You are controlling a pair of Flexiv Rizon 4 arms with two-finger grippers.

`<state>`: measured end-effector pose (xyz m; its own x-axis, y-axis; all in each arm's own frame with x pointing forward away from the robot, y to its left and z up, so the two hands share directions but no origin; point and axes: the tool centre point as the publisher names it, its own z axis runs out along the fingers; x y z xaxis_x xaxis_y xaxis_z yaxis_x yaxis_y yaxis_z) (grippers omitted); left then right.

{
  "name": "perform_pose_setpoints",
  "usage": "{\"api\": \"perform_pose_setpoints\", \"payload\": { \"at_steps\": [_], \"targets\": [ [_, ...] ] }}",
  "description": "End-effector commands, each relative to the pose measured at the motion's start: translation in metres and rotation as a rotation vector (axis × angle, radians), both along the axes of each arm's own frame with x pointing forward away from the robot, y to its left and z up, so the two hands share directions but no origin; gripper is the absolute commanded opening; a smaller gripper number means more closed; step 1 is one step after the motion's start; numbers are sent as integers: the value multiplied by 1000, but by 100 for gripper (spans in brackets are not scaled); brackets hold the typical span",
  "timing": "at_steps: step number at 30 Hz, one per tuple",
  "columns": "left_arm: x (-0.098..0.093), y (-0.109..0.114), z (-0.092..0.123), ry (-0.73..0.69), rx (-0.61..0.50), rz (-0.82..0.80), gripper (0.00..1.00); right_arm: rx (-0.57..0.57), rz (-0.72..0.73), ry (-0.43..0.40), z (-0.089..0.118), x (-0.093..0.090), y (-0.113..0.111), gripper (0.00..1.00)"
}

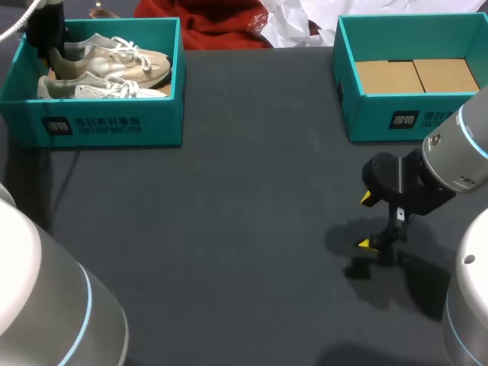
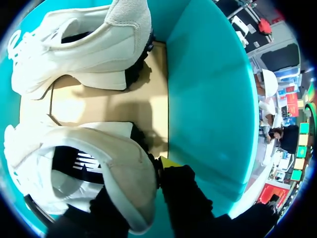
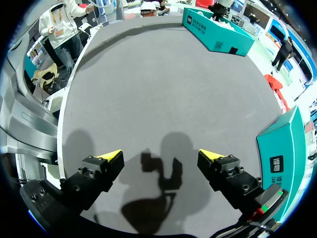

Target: Take the shoe out of the shoebox, open the shoe tongue, remove and reinsert the insole, then place the shoe into the shoebox

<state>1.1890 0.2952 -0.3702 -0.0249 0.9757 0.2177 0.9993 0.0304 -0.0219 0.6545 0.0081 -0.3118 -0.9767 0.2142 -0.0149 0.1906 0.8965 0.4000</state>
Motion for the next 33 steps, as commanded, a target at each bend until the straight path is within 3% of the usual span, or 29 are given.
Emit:
{"api": "perform_pose_setpoints", "payload": {
  "at_steps": [1,3,12,16,20,24,33],
  "targets": [
    [2,-2,0,1,-2,0,25,-1,-1,-3,0,-2,-1,100],
    [1,-3,2,-1,-5,0,36,-1,-1,-3,0,-2,-1,100],
    [-2,-3,7,-15,-13,-1,51,-1,-1,-3,0,-2,-1,100],
    [-4,-3,13,-23,-30,-2,78,-1,-1,-3,0,-2,-1,100],
    [-7,-4,22,-33,-50,-7,89,-1,-1,-3,0,-2,-1,100],
    [-12,-6,35,-54,-79,-14,93,-1,-1,-3,0,-2,-1,100],
    [-22,-15,68,-104,-142,-42,91,-1,-1,-3,0,-2,-1,100]
  ]
}}
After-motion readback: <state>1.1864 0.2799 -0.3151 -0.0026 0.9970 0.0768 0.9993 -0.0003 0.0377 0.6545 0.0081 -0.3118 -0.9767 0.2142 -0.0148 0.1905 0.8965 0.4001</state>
